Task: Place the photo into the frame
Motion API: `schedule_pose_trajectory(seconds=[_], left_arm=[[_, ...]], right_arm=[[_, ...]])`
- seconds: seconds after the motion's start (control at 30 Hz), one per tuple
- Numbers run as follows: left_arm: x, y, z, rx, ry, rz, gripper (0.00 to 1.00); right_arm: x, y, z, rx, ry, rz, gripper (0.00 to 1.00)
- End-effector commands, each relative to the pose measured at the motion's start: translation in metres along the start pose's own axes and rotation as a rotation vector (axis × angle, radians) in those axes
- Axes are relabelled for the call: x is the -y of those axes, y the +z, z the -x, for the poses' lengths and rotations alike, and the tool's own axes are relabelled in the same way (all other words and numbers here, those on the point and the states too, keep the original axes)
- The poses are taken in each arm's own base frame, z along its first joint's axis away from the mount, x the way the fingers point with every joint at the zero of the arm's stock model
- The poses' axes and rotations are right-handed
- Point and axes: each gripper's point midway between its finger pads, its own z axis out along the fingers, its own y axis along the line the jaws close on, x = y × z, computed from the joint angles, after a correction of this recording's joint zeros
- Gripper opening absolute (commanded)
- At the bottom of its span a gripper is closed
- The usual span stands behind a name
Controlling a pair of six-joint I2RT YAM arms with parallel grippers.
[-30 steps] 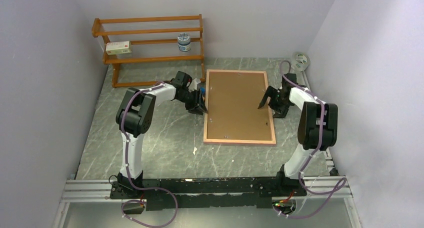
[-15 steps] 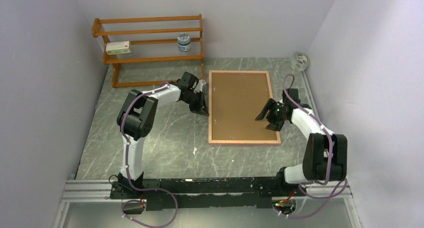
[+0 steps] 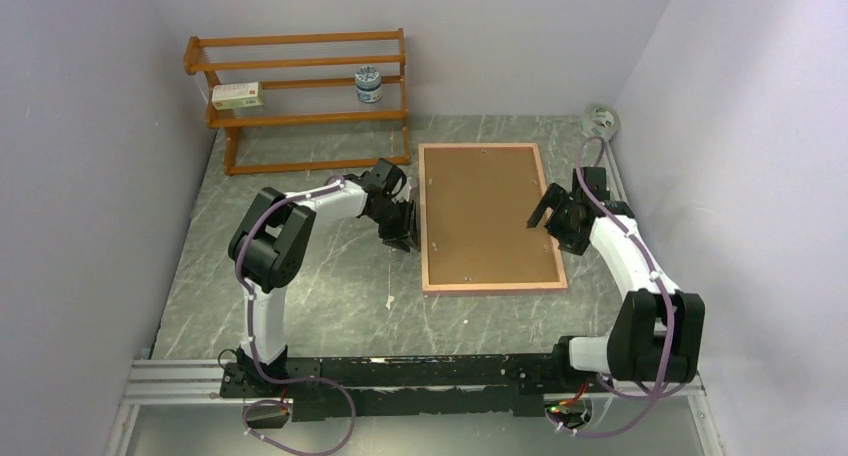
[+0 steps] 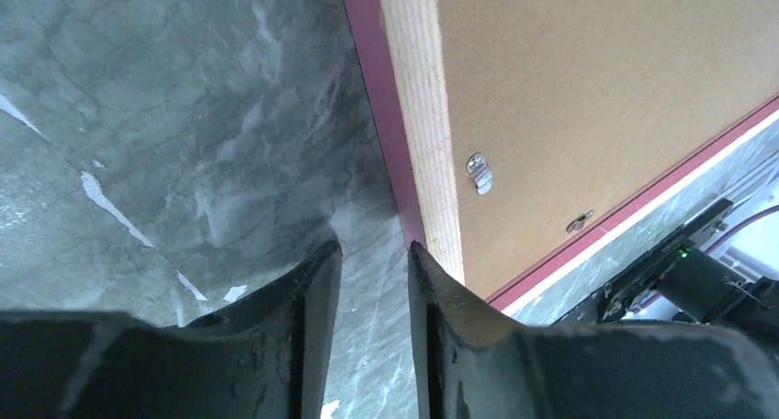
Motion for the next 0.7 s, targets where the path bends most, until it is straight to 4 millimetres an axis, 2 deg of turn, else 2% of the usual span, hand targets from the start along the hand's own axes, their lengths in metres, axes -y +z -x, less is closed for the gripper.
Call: schedule_pose_trajectory(seconds=[0.0,0.13,0.33,0.5,0.67], left_arm=[[0.005,-0.016,0.014,0.033,0.04,0.013,0.41],[0.019,-0.026,0.034,0.107,0.044,-0.033,0.5],[0.031,-0.021,0.046,0.115,0.053,-0.105,0.63],[0.028,-0.012,0.051,0.087,0.067,-0.111,0.64],[0.022,0.006,0.052,0.034,0.069,-0.121,0.62]], right_arm=[[0.021,0.007,0.047,0.136,0.017,-0.161,0.93],[0.02,0.032,0.057,0.119,0.037,-0.158,0.95],[0.02,0.059,0.048,0.048,0.027,-0.146,0.96],[0.009,0.06,0.031,-0.011,0.021,-0.059,0.94],[0.006,0.054,0.006,-0.064,0.03,0.007,0.91]])
